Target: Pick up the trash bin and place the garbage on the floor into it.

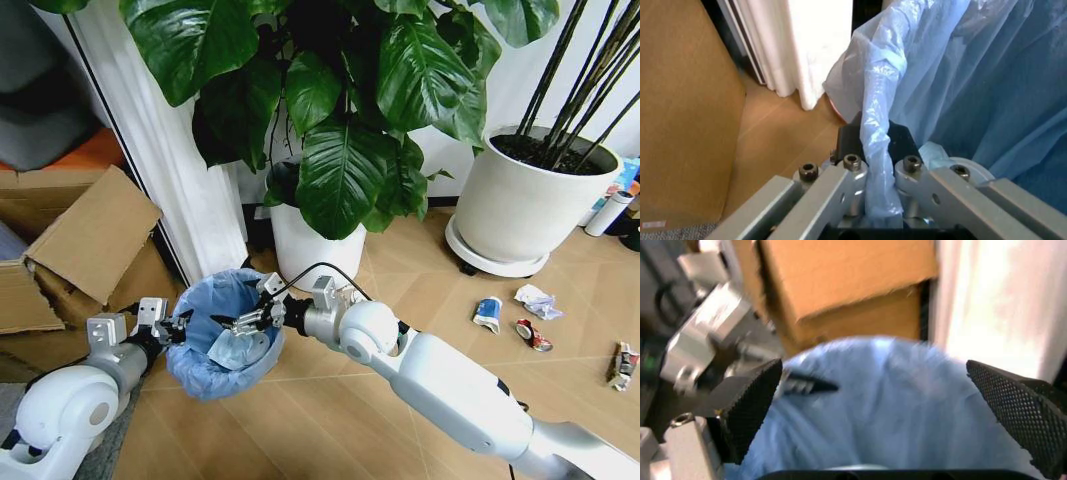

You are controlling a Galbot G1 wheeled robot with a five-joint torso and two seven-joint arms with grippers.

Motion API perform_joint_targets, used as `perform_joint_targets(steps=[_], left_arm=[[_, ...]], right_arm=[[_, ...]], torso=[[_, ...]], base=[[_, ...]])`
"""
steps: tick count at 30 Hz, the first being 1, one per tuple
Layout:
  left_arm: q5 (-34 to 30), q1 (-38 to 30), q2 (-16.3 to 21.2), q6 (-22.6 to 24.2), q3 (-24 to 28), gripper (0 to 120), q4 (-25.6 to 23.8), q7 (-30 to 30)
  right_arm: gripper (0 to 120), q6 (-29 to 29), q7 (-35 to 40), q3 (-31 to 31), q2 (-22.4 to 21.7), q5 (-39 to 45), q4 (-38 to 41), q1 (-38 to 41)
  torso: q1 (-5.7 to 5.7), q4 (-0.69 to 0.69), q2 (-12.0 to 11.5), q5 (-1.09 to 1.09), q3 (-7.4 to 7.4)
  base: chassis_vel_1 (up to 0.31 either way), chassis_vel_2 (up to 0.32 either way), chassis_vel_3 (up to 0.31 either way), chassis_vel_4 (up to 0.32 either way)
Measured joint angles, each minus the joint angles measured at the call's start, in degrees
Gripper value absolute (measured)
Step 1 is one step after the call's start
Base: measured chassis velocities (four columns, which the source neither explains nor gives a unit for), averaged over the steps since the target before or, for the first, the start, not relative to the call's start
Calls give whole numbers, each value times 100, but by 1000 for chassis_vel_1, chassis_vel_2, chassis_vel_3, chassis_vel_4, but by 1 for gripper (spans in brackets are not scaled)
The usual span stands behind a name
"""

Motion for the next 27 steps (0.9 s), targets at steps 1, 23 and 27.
perform_joint_targets(steps=[1, 23, 27], left_arm=[[3, 3, -7, -1, -1, 0, 4, -1], [98, 124, -83, -19, -89, 0, -164, -16], [106, 163, -76, -23, -120, 0, -204, -16]], right_arm=[[100, 11, 72, 82, -15, 20, 39, -23], [100, 154, 886, 1668, -801, -140, -1319, -1164], [100, 343, 843, 1652, -576, -473, -2021, -1109]], torso=[[0, 0, 0, 0, 0], [0, -2, 0, 3, 0], [0, -2, 0, 1, 0]], base=[[0, 0, 0, 0], [0, 0, 0, 0], [0, 0, 0, 0]])
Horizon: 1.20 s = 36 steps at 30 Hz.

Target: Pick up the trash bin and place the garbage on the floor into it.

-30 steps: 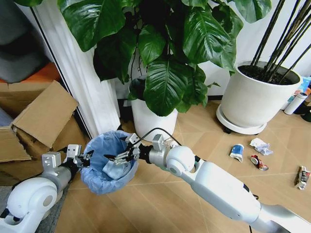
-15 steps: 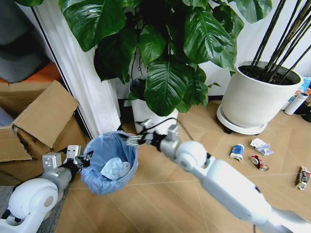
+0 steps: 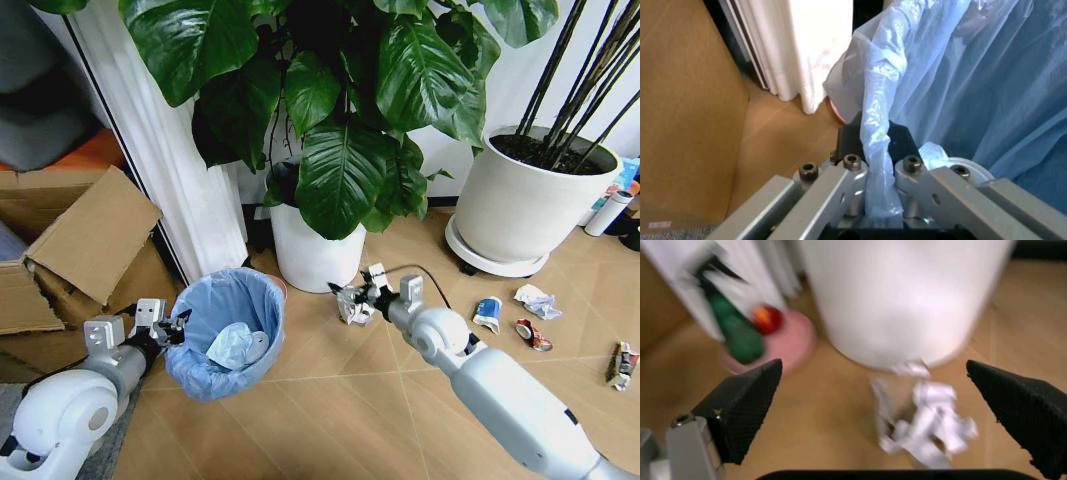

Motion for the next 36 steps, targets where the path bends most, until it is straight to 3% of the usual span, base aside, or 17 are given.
perform_joint_targets(steps=[4, 7, 11, 23, 31, 36], left_arm=[[6, 34, 3, -5, -24, 0, -48, 1], [17, 44, -3, -10, -26, 0, -59, 3], [47, 48, -28, -17, -13, 0, -58, 16], [109, 75, -98, -44, -2, 0, -72, 70], [115, 71, -93, -62, 21, 0, -80, 107], [121, 57, -91, -76, 38, 0, -63, 131]], right_arm=[[100, 252, -120, -52, 387, -343, -661, 164], [100, 448, -164, -127, 948, -632, -1420, 432], [100, 452, -120, -170, 1251, -773, -1924, 630], [100, 312, 204, -85, 1592, -950, -2845, 932], [100, 571, -91, 83, 1914, -1462, -3883, 1259], [100, 600, -200, 179, 2004, -1649, -4140, 1315]], torso=[[0, 1, 0, -2, 0], [0, 3, 0, -1, 0], [0, 3, 0, -2, 0], [0, 1, 0, -2, 0], [0, 2, 0, -2, 0], [0, 1, 0, -2, 0]], base=[[0, 0, 0, 0], [0, 0, 0, 0], [0, 0, 0, 0], [0, 0, 0, 0], [0, 0, 0, 0], [0, 0, 0, 0]])
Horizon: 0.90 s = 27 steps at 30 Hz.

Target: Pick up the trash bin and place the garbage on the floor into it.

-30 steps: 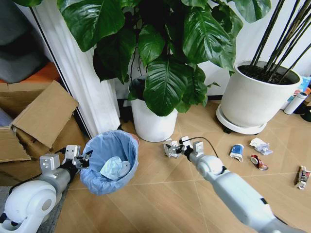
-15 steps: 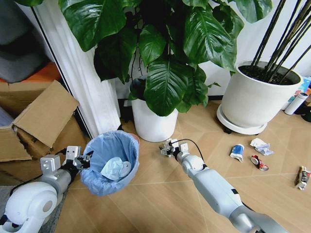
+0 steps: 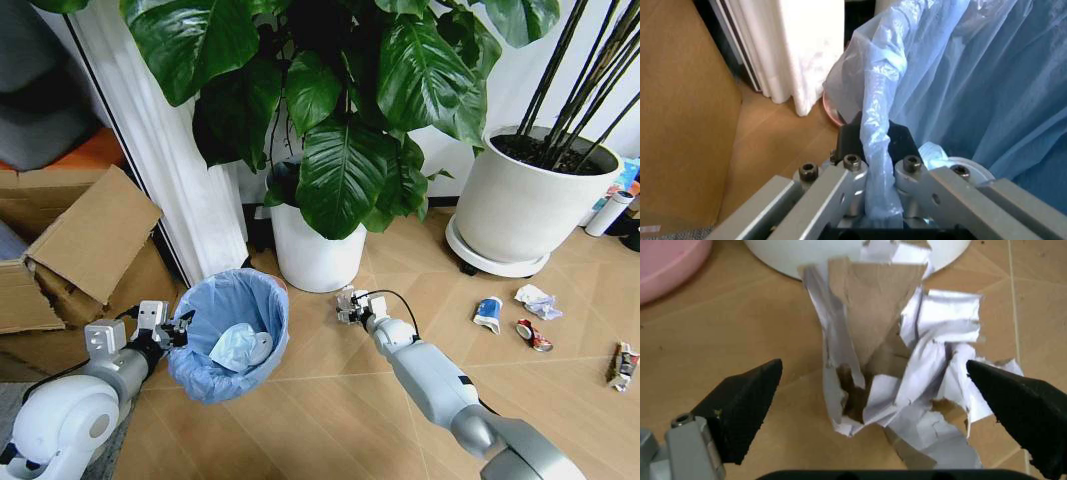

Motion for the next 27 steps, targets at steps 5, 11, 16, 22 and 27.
perform_joint_targets(steps=[5, 11, 16, 22, 27], left_arm=[[3, -3, 2, -4, 4, 0, 4, 5], [54, -27, -23, -47, 25, 0, 63, 44], [63, -52, -35, -50, 42, 0, 72, 77], [63, -51, -17, -49, 30, 0, 67, 77], [63, -47, -17, -48, 30, 0, 58, 77]], right_arm=[[100, 13, -16, 23, 13, -36, -36, 5], [90, 83, -91, 239, 71, -302, -349, 60], [70, 88, -130, 303, 84, -355, -427, 69], [46, 93, -183, 331, 87, -362, -458, 78], [32, 97, -184, 348, 90, -364, -484, 79]], torso=[[0, 0, 0, 0, 0], [0, -1, 0, -1, 0], [0, 0, 0, 1, 0], [0, 0, 0, 0, 0], [0, 0, 0, 1, 0]], base=[[0, 0, 0, 0], [0, 0, 0, 0], [0, 0, 0, 0], [0, 0, 0, 0], [0, 0, 0, 0]])
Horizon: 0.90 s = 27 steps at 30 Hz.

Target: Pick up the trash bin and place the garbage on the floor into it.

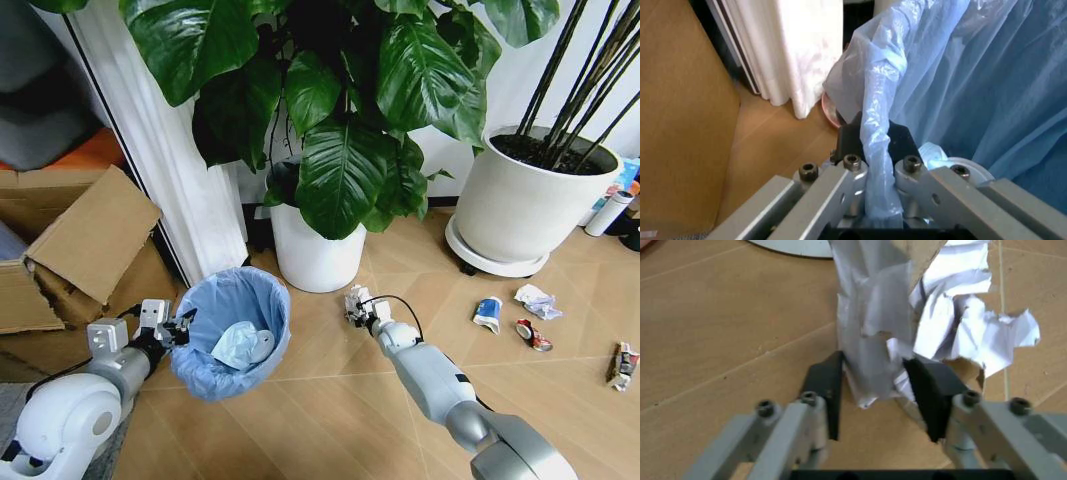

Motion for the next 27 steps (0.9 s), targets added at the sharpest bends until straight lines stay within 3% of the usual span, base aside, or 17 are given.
perform_joint_targets(steps=[3, 9, 17, 27], left_arm=[[0, 2, 1, 2, 2, 0, -13, -2], [-2, 21, 2, 5, -2, 0, -39, -2], [-8, 25, 31, 7, -32, 0, -56, -1], [8, 61, 9, 7, -62, 0, -94, 9]], right_arm=[[18, 3, 2, 32, -8, -5, -4, -17], [0, 3, 11, 67, -33, -12, 2, -44], [0, -1, 43, 139, -55, -25, 71, -56], [0, -131, 140, 60, -408, 303, 1358, -489]], torso=[[0, 0, 0, 0, 0], [0, 0, 0, 0, 0], [0, 0, 0, 0, 0], [0, 0, 0, 1, 0]], base=[[0, 0, 0, 0], [0, 0, 0, 0], [0, 0, 0, 0], [0, 0, 0, 0]])
